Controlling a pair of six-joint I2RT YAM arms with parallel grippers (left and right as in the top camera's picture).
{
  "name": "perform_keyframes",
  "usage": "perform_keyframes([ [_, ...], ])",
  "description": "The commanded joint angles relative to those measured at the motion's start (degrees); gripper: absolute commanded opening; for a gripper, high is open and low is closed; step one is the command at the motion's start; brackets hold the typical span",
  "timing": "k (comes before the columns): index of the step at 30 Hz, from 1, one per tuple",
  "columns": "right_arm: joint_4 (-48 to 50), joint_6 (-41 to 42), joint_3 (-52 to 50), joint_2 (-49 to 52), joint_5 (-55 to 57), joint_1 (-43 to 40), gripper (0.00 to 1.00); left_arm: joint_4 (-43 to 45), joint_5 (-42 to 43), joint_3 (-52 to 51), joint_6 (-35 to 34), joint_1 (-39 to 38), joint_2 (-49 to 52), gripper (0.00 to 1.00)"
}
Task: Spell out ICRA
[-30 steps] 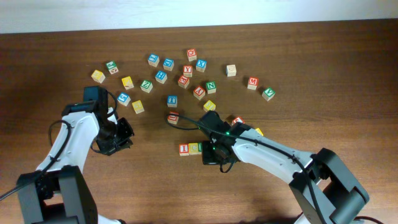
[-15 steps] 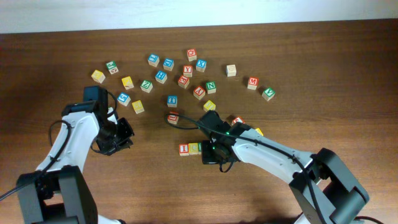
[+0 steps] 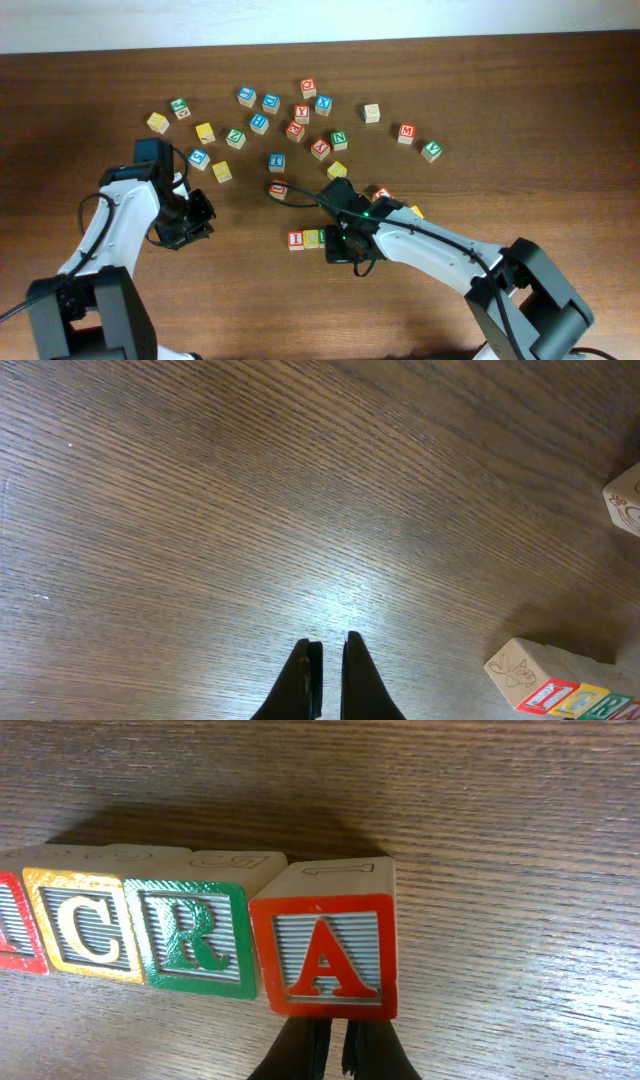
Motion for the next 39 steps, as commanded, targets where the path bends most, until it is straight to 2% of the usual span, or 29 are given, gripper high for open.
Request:
perform_keyframes([
  [1,0.13,0.39,-0.31,0.72,1.16,0.42,0.04,0.15,0.63,0.31,0.31,0.20,-0.72,0.02],
  [18,0.76,0.39,-0.28,0.72,0.50,0.42,0.04,0.28,0.63,0.31,0.31,0.17,-0.72,0.02],
  [22,-2.01,0.13,0.07,0.66,-4.85,0.42,0.04,0.31,0.63,0.31,0.31,-0.61,-0.72,0.02],
  [27,-15.02,-1.53,5.42,-0.70,-6.58,-3.54,0.04,2.05,0.61,0.24,0.31,-7.10,-0.70,0.03],
  [30,-17.53,-4.96,6.62,-0.92,-6.45,-8.92,0.04,3.78,0.63,0.24,0.28,-10.62,-0.70,0.04],
  [32,-17.25,-8.87,6.62,-0.87,-6.43,-14.19,0.04,5.14,0.63,0.24,0.22,-13.90,-0.70,0.04],
  [34,-15.82,-8.85,6.56,-0.76,-6.47,-16.59,0.04,5.90,0.63,0.24,-1.25,-16.28,-0.70,0.04],
  [39,-11.39,-8.35,6.56,2.40,-6.43,-15.61,0.04,6.78,0.68,0.24,-1.51,-21.38,1.09,0.00],
])
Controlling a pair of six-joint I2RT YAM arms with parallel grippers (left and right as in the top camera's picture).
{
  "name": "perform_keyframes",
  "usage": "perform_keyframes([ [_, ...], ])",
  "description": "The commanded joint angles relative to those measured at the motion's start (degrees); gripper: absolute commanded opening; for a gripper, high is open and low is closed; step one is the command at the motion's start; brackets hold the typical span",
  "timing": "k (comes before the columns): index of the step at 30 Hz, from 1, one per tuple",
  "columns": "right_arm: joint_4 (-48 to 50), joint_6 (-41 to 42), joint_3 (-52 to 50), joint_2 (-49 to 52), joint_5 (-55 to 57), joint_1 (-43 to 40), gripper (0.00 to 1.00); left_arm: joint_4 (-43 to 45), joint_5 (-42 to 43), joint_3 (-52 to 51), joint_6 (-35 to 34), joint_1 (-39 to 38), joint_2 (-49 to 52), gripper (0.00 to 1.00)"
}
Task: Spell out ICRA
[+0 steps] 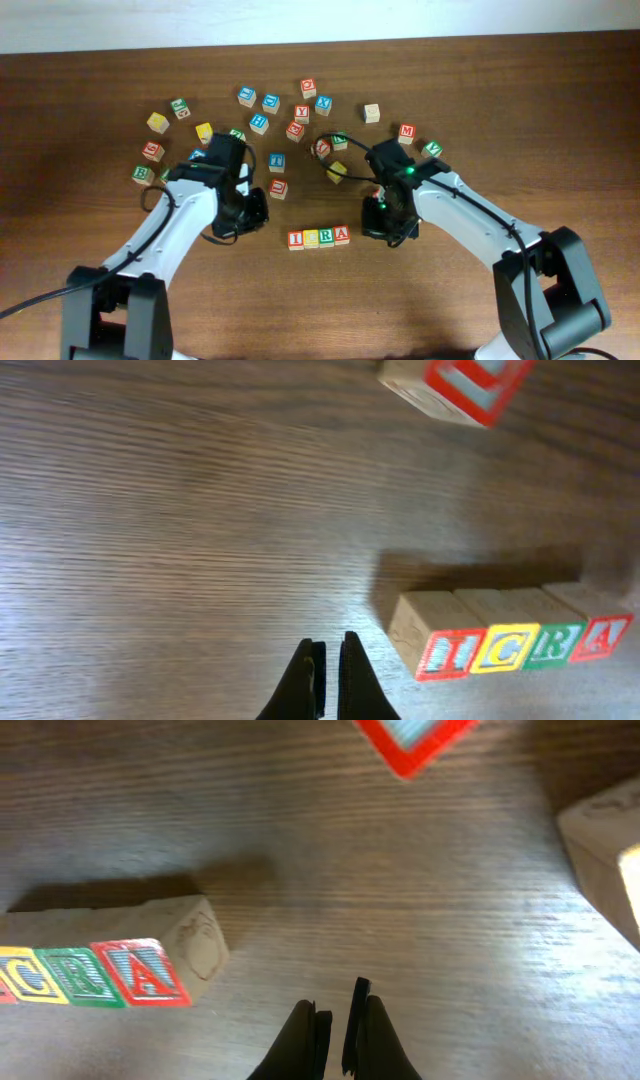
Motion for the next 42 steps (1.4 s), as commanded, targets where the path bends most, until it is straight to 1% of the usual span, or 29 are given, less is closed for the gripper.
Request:
perform_keyframes([
  [1,2.19,-0.33,0.83,2.78,0.04,0.39,0.04,-0.07,0.44,0.24,-1.38,-2.89,1.81,0.00],
  [5,3.19,-0.20,0.83,3.63,-0.13,1.53,0.04,0.83,1.44,0.24,-2.25,-4.57,5.77,0.00],
  [7,4.20,0.13,0.83,3.65,-0.09,3.02,0.04,1.46,3.61,0.24,-2.23,-5.01,7.54,0.00],
  [11,6.27,2.01,0.83,4.04,0.11,4.39,0.04,1.92,3.89,0.24,-2.23,-6.08,9.84,0.00],
  [16,7.26,1.99,0.83,6.86,-0.63,4.50,0.04,2.03,3.93,0.24,-2.25,-6.36,9.84,0.00],
  [20,9.14,1.99,0.83,6.88,-2.27,5.16,0.04,2.54,3.93,0.24,-2.25,-6.36,9.84,0.00],
  [24,10.73,2.23,0.83,6.93,-2.23,6.67,0.04,3.85,6.47,0.24,-2.23,-6.36,9.84,0.00],
  [33,10.21,2.43,0.83,7.10,-3.63,6.69,0.04,4.90,7.17,0.24,-1.99,-6.36,9.84,0.01],
  [42,10.29,2.40,0.83,7.10,-3.87,6.67,0.04,5.25,7.28,0.24,-1.99,-6.36,9.84,0.01],
])
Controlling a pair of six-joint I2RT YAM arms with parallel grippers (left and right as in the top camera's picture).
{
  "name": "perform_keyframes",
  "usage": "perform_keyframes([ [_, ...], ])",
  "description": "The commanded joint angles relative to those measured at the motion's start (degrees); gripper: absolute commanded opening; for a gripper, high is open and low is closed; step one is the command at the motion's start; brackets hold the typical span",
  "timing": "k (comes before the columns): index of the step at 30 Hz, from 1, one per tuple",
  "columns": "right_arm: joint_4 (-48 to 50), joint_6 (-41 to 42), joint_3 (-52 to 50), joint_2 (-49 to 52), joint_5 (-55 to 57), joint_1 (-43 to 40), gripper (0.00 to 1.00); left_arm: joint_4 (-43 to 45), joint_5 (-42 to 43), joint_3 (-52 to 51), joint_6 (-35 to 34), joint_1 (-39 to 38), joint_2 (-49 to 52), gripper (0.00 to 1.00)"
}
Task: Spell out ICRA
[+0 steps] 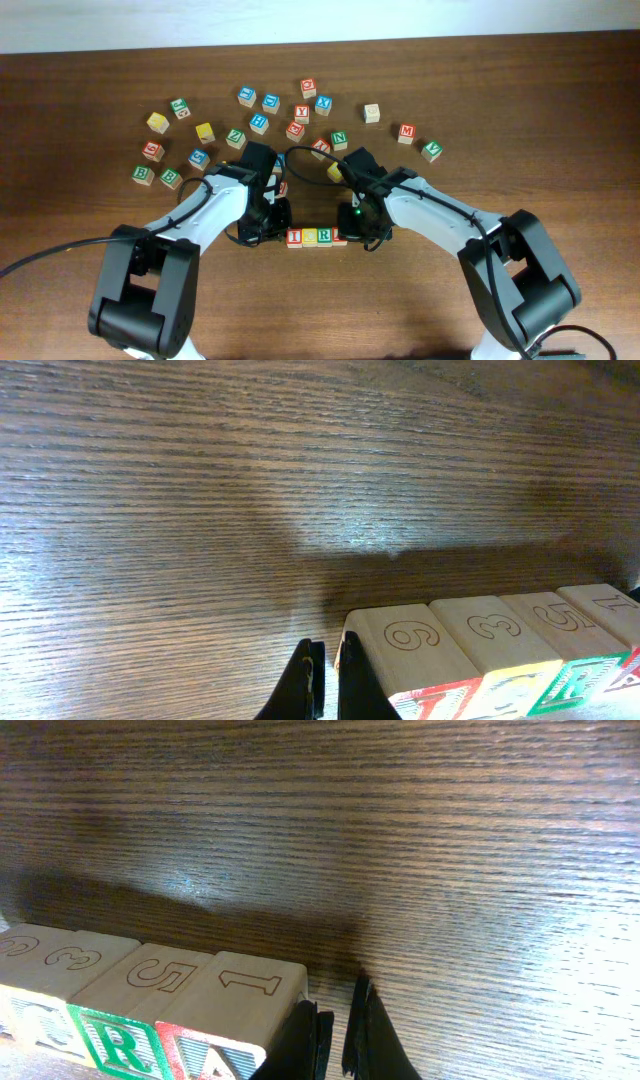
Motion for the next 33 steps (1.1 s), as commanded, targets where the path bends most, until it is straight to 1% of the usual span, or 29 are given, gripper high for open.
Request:
perform_keyframes([
  [1,0.44,0.44,0.74,0.96,-1.92,0.59,0.04,0.48,3.21,0.24,-0.26,-0.24,0.66,0.01],
  [6,0.28,0.42,0.74,0.96,-1.01,0.59,0.04,-0.33,2.54,0.24,-0.28,-0.22,0.63,0.00],
  [9,-1.81,0.44,0.76,0.96,3.15,0.48,0.04,-1.33,-3.61,0.26,-0.28,0.15,0.63,0.00],
  [10,-1.73,0.44,0.76,0.94,3.13,0.48,0.04,-1.51,-4.46,0.26,-0.28,0.48,0.63,0.00],
  [13,-1.77,0.42,0.85,0.92,3.39,0.44,0.04,-1.49,-5.03,0.28,-0.28,1.86,0.61,0.00],
  [16,-5.79,0.17,2.36,-0.85,5.16,-1.16,0.04,-3.80,-5.03,1.29,0.22,4.24,-0.83,0.00],
  [18,-11.26,-0.11,4.46,-4.26,7.98,-3.02,0.04,-6.40,-5.20,2.58,2.14,6.29,-4.31,0.00],
  [20,-16.28,-1.36,5.70,-10.08,9.03,-4.46,0.04,-8.90,-5.35,3.45,2.58,7.50,-10.08,0.00],
  [21,-18.75,-1.53,5.75,-14.51,9.92,-4.72,0.04,-9.88,-5.68,3.50,2.56,7.74,-13.81,0.00],
  [23,-22.91,-1.51,5.75,-22.32,11.80,-4.44,0.13,-11.04,-6.58,3.50,2.51,7.82,-20.65,0.00],
  [24,-26.05,-1.51,5.75,-28.11,12.28,-3.98,0.25,-11.67,-6.73,3.50,2.51,7.82,-25.09,0.00],
  [25,-27.78,-1.49,5.75,-31.15,12.66,-3.67,0.36,-12.09,-6.73,3.50,2.51,7.82,-27.19,0.06],
  [26,-30.08,-1.42,5.73,-35.21,13.51,-2.99,0.49,-12.79,-6.75,3.50,2.51,7.82,-29.44,0.21],
  [27,-31.65,-1.01,5.68,-38.01,14.45,-2.38,0.58,-13.33,-6.75,3.50,2.51,7.82,-30.93,0.33],
  [28,-33.97,-0.83,5.51,-42.62,15.41,-1.27,0.68,-14.08,-6.75,3.50,2.51,7.82,-32.76,0.72],
  [29,-35.06,-0.83,5.25,-45.64,15.39,-0.39,0.81,-14.62,-6.75,3.50,2.51,7.82,-33.77,1.00],
  [30,-35.69,-0.83,4.66,-49.55,15.41,0.79,0.98,-15.08,-6.75,3.50,2.54,7.82,-34.18,0.99],
  [33,-35.93,-0.85,3.85,-56.48,15.17,2.19,0.98,-15.10,-6.75,3.48,2.51,7.82,-34.14,0.99],
])
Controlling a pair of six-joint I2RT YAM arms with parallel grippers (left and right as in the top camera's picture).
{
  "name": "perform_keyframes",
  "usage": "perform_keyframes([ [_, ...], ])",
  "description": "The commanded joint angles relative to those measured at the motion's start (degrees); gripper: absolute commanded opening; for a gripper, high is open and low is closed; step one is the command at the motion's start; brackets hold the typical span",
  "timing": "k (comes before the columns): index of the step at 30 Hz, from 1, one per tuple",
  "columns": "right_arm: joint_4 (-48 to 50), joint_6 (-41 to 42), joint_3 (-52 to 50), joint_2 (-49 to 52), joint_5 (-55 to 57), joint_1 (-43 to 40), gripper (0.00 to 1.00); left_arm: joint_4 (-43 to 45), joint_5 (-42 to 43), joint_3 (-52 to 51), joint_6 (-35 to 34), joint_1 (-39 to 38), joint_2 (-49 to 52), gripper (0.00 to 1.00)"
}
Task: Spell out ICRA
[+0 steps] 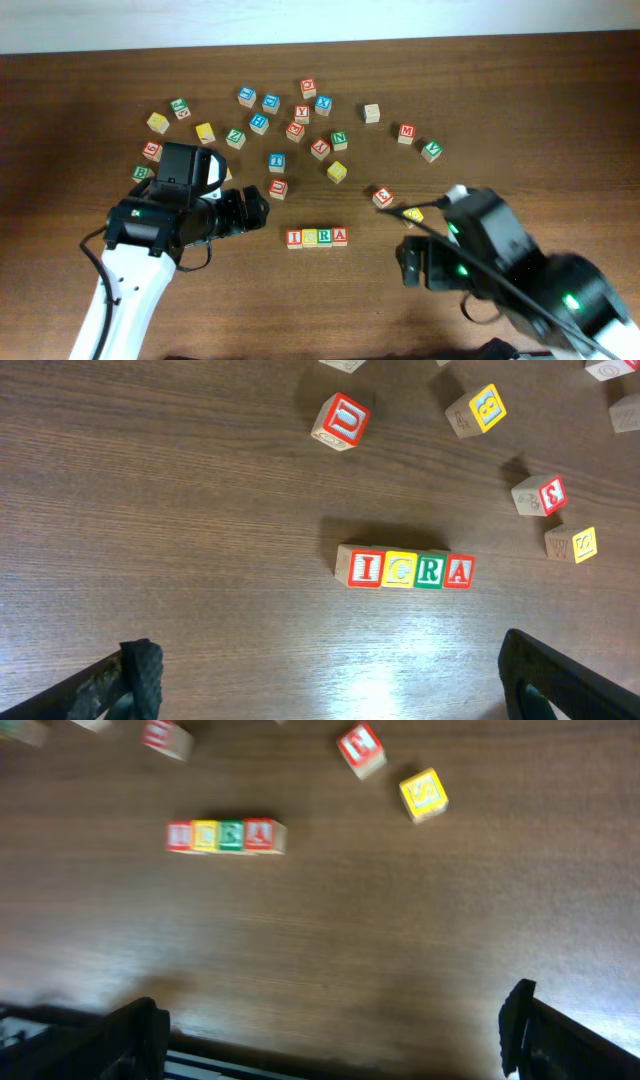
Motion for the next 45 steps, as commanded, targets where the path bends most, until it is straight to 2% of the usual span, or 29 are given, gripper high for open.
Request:
perform_keyframes([
  [1,-0.37,0.22,-0.83,-5.66,1.31,0.96,0.98,0.02,-0.44,0.70,0.33,0.15,-0.59,0.99],
  [16,-0.66,0.22,-0.83,-5.70,1.31,0.85,0.98,0.00,-0.44,0.70,0.33,0.15,-0.59,0.99],
  [19,0.26,-2.36,-1.29,-7.65,1.44,-3.80,0.98,0.00,-0.44,0.70,0.33,0.15,-0.59,0.99],
  [23,13.70,-17.42,-8.96,-14.53,-5.75,-13.09,0.98,0.02,-0.44,0.70,0.33,0.15,-0.59,1.00],
  [26,21.57,-19.98,-18.88,-24.55,-10.86,-24.15,0.98,0.00,-0.44,0.70,0.33,0.15,-0.59,1.00],
  [29,25.35,-22.64,-27.63,-33.07,-13.11,-31.47,0.98,0.00,-0.44,0.70,0.33,0.15,-0.59,0.99],
  [33,33.90,-31.69,-38.01,-42.07,-18.23,-32.52,0.98,0.00,-0.44,0.70,0.33,0.15,-0.59,0.99],
  [39,53.33,-32.00,-52.57,-50.90,-16.68,-32.52,0.98,0.02,-0.44,0.70,0.33,0.15,-0.59,0.99],
  [45,60.87,-32.17,-58.82,-53.51,-12.39,-32.52,0.98,0.00,-0.44,0.70,0.33,0.15,-0.59,0.99],
])
